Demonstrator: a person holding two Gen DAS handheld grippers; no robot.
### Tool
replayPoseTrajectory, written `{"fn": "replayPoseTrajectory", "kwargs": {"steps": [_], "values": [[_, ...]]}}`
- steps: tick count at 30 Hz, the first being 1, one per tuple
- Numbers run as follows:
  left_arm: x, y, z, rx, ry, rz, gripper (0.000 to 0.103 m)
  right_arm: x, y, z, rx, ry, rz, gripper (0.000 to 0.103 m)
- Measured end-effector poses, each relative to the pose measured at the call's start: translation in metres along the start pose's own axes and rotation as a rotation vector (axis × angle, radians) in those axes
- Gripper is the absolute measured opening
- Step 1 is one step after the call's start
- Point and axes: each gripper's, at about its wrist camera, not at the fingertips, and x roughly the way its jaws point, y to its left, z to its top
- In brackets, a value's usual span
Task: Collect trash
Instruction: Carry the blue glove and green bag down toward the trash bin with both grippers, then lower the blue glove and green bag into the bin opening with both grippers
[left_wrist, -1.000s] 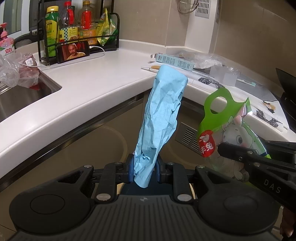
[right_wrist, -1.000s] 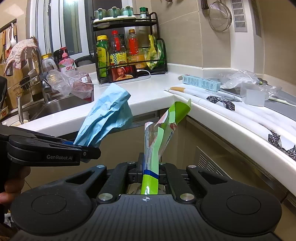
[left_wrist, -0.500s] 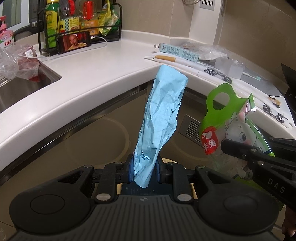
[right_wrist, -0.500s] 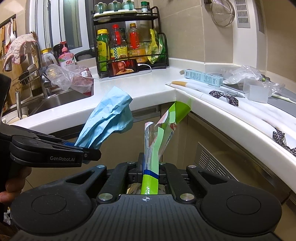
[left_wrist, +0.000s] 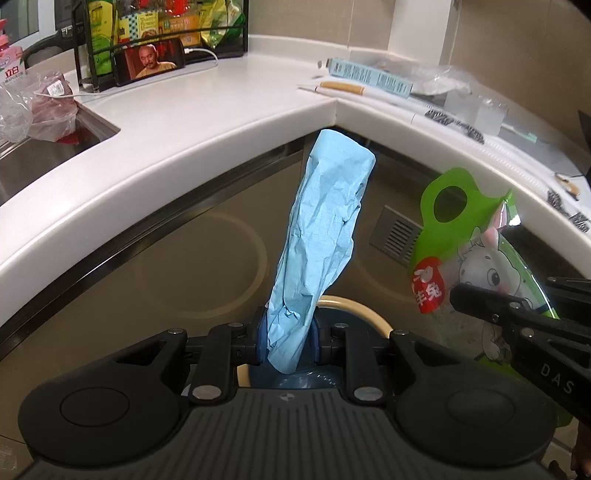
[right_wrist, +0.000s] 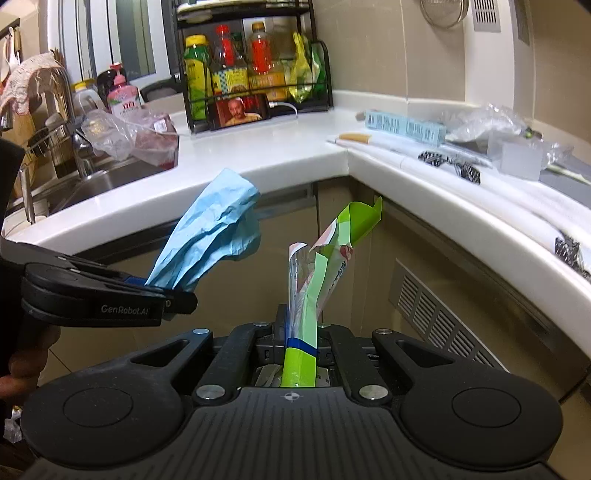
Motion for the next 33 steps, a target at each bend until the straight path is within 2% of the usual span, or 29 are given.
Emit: {"fn": "replayPoseTrajectory", "kwargs": {"steps": [11, 21, 27, 33], "values": [[0.034, 0.0, -0.003, 0.018, 0.074, 0.027, 0.025, 0.022, -0.009, -0.009, 0.003, 0.054, -0.022, 0.003], [0.065, -0.01, -0.006, 0.048, 0.134, 0.023, 0.025, 0.052, -0.012, -0.018, -0.013, 0.116, -0.037, 0.003], [0.085, -0.011, -0.008, 0.054, 0.173, 0.018, 0.025, 0.072, -0.009, -0.026, -0.051, 0.155, -0.026, 0.003], [0.108, -0.015, -0.014, 0.068, 0.228, 0.01, 0.024, 0.096, -0.014, -0.032, -0.028, 0.201, -0.013, 0.003]]}}
